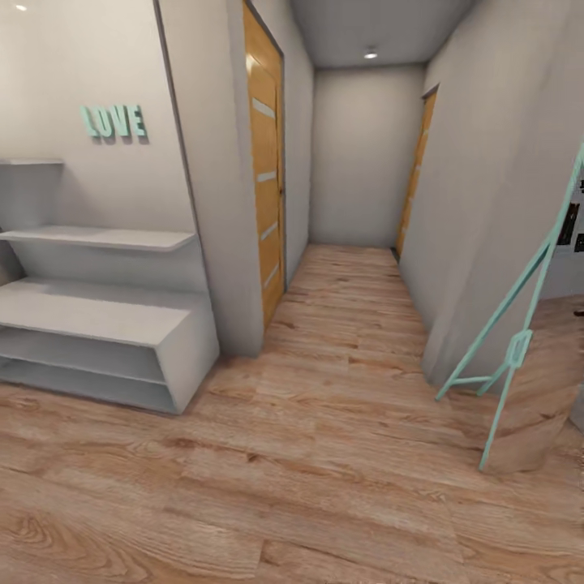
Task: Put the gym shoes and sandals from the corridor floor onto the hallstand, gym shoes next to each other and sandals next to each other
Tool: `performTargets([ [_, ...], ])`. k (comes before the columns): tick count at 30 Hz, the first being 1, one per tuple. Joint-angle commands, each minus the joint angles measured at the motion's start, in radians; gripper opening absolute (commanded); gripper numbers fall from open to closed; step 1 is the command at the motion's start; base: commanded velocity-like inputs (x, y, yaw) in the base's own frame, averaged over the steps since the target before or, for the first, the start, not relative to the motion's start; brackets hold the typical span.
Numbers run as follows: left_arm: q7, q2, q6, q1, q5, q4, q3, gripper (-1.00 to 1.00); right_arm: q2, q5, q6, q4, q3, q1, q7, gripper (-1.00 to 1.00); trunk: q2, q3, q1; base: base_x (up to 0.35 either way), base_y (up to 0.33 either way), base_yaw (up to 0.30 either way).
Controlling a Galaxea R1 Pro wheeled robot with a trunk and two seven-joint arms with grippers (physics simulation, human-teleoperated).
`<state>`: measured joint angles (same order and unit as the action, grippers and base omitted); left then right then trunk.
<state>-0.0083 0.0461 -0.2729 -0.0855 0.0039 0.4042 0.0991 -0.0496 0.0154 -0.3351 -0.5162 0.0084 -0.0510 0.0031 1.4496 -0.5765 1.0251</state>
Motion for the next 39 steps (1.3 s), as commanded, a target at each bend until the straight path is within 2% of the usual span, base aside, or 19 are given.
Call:
performTargets([
  [1, -0.001, 0.0, -0.003, 0.0, 0.001, -0.001, 0.002, 1.0, 0.0, 0.001, -0.003, 0.001, 0.001, -0.001, 0.0, 1.0, 0.0, -0.001, 0.0, 0.0, 0.188, -0.267],
  [16, -0.001, 0.0, -0.003, 0.0, 0.002, -0.001, 0.002, 1.0, 0.0, 0.001, -0.003, 0.001, 0.001, -0.001, 0.001, 1.0, 0.0, -0.001, 0.0, 0.0, 0.269, -0.267],
  [39, -0.001, -0.008, -0.003, 0.0, -0.006, -0.001, -0.009, 1.0, 0.0, 0.001, -0.004, 0.001, 0.002, -0.001, 0.002, 1.0, 0.0, -0.001, 0.0, 0.0, 0.01, -0.267],
])
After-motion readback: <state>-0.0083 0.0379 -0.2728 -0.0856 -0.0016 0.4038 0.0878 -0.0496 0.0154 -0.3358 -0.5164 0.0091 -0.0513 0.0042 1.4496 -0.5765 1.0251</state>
